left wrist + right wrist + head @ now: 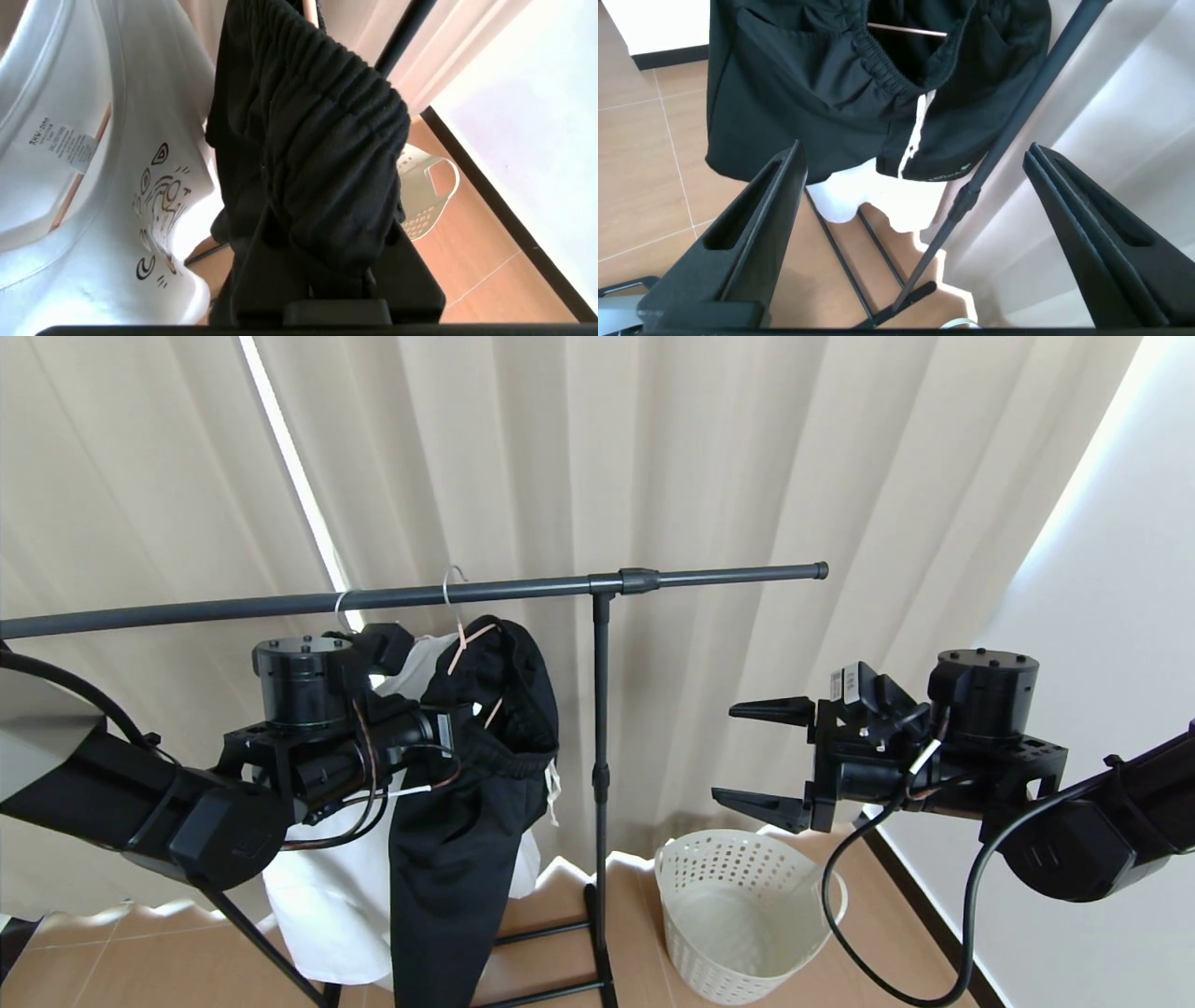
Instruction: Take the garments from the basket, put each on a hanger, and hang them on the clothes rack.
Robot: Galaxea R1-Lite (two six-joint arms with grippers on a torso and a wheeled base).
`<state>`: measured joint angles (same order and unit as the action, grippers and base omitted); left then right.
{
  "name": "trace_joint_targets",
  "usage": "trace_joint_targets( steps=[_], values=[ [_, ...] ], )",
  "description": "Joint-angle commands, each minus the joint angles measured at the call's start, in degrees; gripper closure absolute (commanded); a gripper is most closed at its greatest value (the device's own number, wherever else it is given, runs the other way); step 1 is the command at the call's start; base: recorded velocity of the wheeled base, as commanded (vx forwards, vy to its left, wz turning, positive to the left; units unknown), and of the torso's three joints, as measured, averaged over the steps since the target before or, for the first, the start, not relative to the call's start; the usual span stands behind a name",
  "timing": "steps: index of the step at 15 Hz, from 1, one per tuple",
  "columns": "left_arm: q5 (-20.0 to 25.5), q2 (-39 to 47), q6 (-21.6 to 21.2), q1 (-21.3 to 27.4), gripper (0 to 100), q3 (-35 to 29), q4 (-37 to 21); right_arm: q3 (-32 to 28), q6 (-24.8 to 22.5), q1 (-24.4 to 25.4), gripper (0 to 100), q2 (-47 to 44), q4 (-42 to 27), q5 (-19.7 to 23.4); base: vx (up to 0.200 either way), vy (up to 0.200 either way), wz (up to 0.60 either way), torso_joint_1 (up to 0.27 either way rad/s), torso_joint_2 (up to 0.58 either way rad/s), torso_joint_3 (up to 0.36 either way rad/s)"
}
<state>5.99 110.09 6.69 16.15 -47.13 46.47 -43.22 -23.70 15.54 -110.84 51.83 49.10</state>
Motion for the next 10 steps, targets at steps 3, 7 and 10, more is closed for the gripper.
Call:
trace_joint_targets(
  steps=[3, 7, 10],
  values=[
    [-0.01, 2.23, 0.87, -0.07, 100, -2.27, 0.02, -0.03, -0.03, 0.01, 0, -0.17, 0.02, 0.03, 0.0, 0.0, 0.0, 0.0, 0.0, 0.0],
    [-0.1, 3.9, 1.04, -0.07, 100, -3.94, 0.02, -0.03, -0.03, 0.01, 0, -0.17, 0.02, 0.03, 0.0, 0.0, 0.0, 0.0, 0.0, 0.0],
    [-0.1, 5.13, 1.13, -0.16, 100, -5.08, 0.02, -0.03, -0.03, 0.01, 0, -0.17, 0.02, 0.03, 0.0, 0.0, 0.0, 0.0, 0.0, 0.0]
  ],
)
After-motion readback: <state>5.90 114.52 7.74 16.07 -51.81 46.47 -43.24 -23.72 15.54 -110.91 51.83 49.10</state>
